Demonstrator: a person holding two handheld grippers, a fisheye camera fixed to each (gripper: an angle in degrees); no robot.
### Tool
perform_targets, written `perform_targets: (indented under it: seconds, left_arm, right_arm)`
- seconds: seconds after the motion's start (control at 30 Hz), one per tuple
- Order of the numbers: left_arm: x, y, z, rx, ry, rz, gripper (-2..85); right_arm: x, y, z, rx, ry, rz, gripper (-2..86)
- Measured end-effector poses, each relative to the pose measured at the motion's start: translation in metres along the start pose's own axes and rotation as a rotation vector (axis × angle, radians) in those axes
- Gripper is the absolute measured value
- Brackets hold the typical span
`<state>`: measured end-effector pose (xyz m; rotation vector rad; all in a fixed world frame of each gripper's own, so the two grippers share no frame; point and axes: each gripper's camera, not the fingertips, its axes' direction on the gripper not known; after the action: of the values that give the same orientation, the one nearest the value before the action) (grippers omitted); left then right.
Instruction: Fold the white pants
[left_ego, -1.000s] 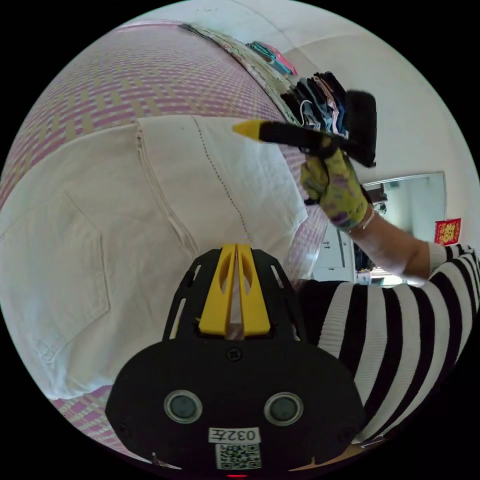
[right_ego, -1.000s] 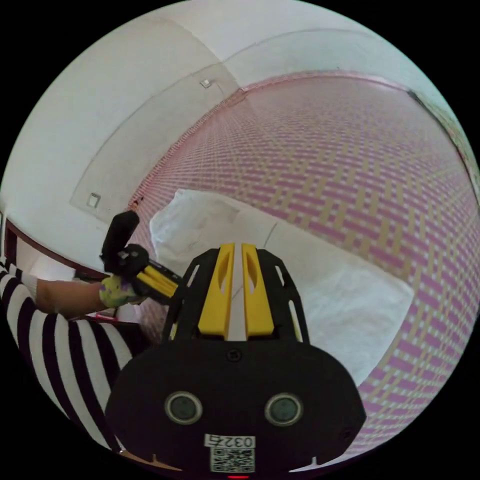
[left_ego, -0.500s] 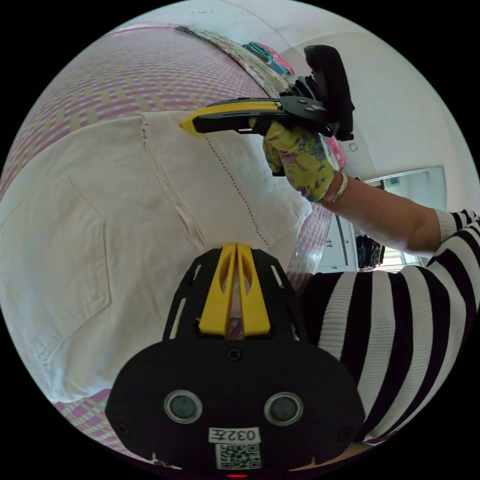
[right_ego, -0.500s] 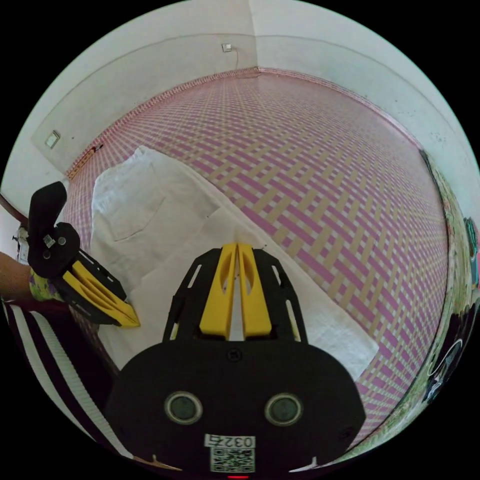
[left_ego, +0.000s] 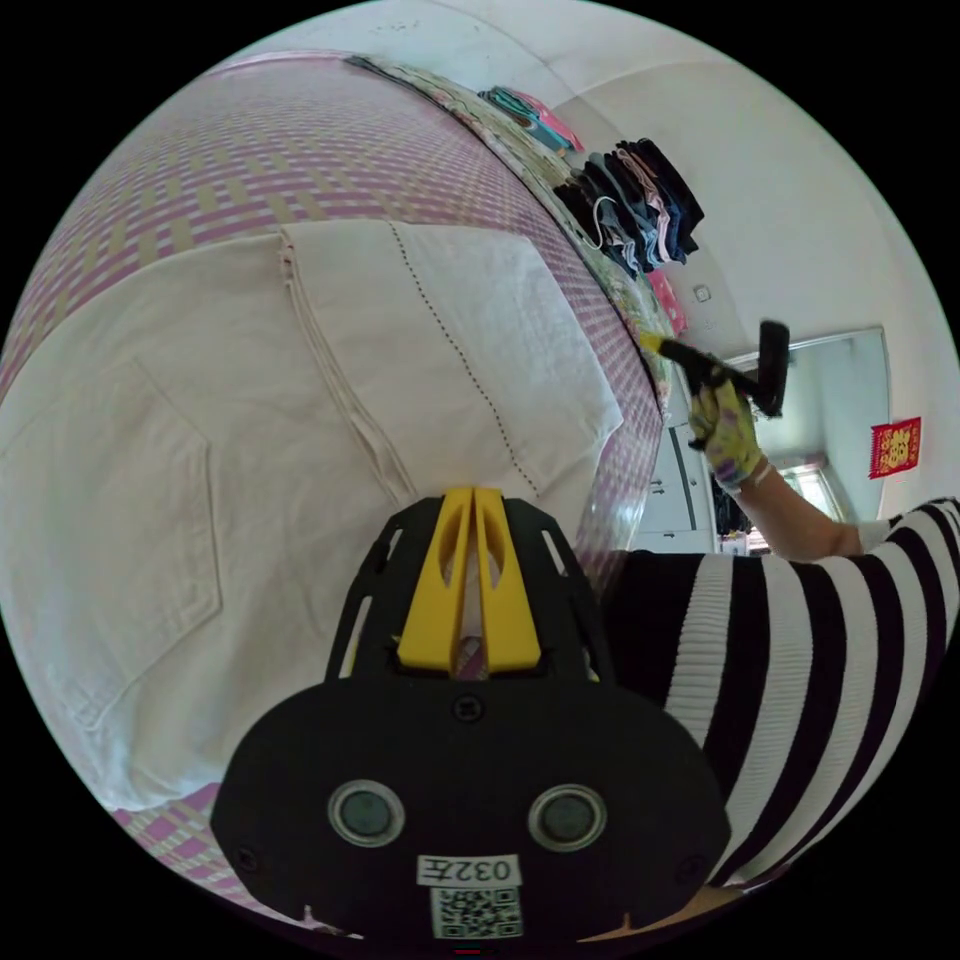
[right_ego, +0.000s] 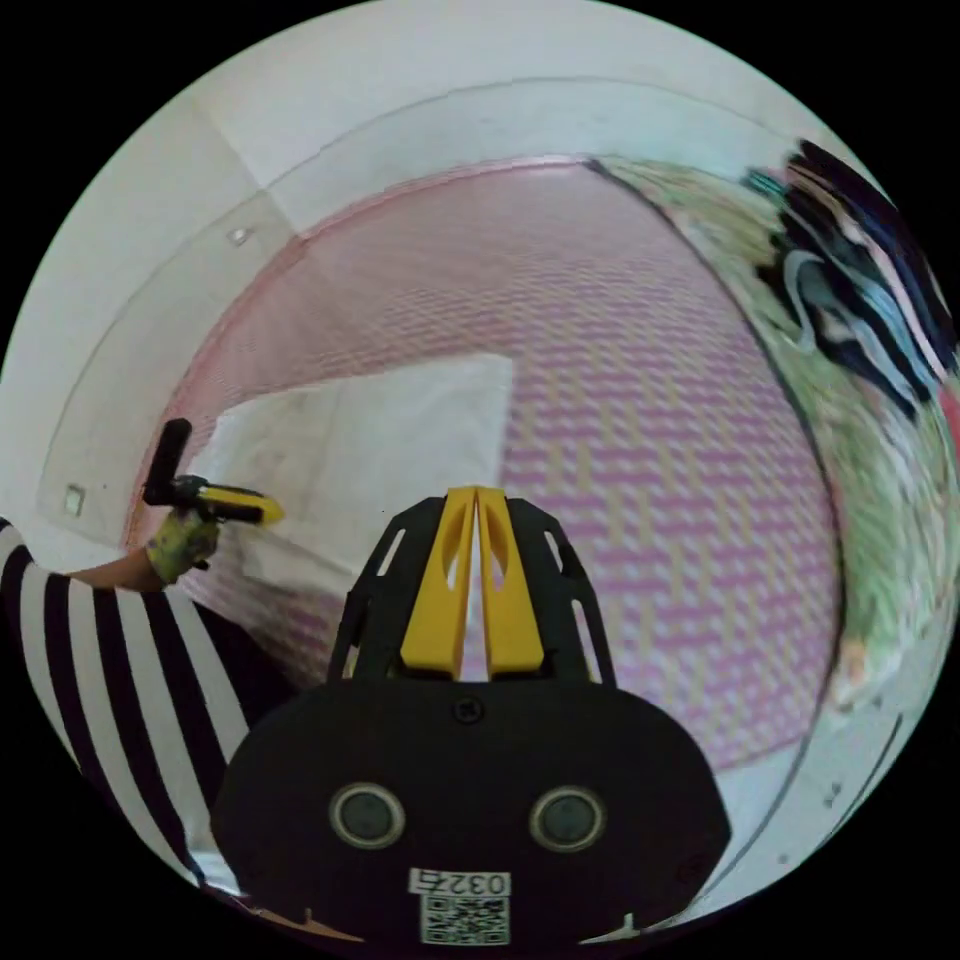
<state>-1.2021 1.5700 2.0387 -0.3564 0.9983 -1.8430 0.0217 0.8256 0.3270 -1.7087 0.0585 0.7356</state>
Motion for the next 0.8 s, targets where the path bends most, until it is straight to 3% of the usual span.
perform_targets:
  seconds: [0.1, 0.17, 0.23, 0.3, 0.37, 0.43, 0.57, 0.7, 0.8]
  left_arm:
    - [0.003, 0.0, 0.004, 0.005, -0.01, -0.005, -0.9]
    - [0.006, -0.001, 0.006, 0.009, -0.016, -0.007, -0.9]
    - [0.006, -0.002, 0.008, 0.008, -0.007, -0.019, -0.9]
    - [0.006, -0.004, 0.01, 0.001, 0.002, -0.031, -0.9]
    - [0.012, -0.006, 0.01, -0.008, -0.019, -0.036, -0.9]
    - [0.019, -0.006, 0.01, -0.016, -0.053, -0.026, -0.9]
    - [0.031, -0.004, 0.008, -0.03, -0.056, -0.015, -0.9]
    - [0.042, -0.006, 0.009, -0.061, -0.114, 0.013, -0.9]
    - [0.05, -0.009, 0.014, -0.085, -0.159, 0.057, -0.9]
  right_arm:
    - [0.06, 0.092, -0.042, -0.113, 0.209, 0.192, 1.3]
    - [0.11, 0.168, -0.047, -0.446, 0.349, 0.402, 7.3]
    - [0.13, 0.216, -0.049, -0.639, 0.378, 0.539, 9.4]
    - [0.122, 0.231, -0.077, -0.41, 0.283, 0.604, 9.0]
    - [0.103, 0.222, -0.101, -0.058, 0.06, 0.584, 8.2]
    - [0.097, 0.204, -0.096, 0.111, -0.164, 0.552, 8.4]
    - [0.102, 0.149, -0.04, 0.118, -0.525, 0.538, 11.1]
    - [0.103, 0.126, -0.014, 0.018, -0.497, 0.513, 10.7]
    - [0.106, 0.125, -0.004, 0.002, -0.59, 0.512, 9.3]
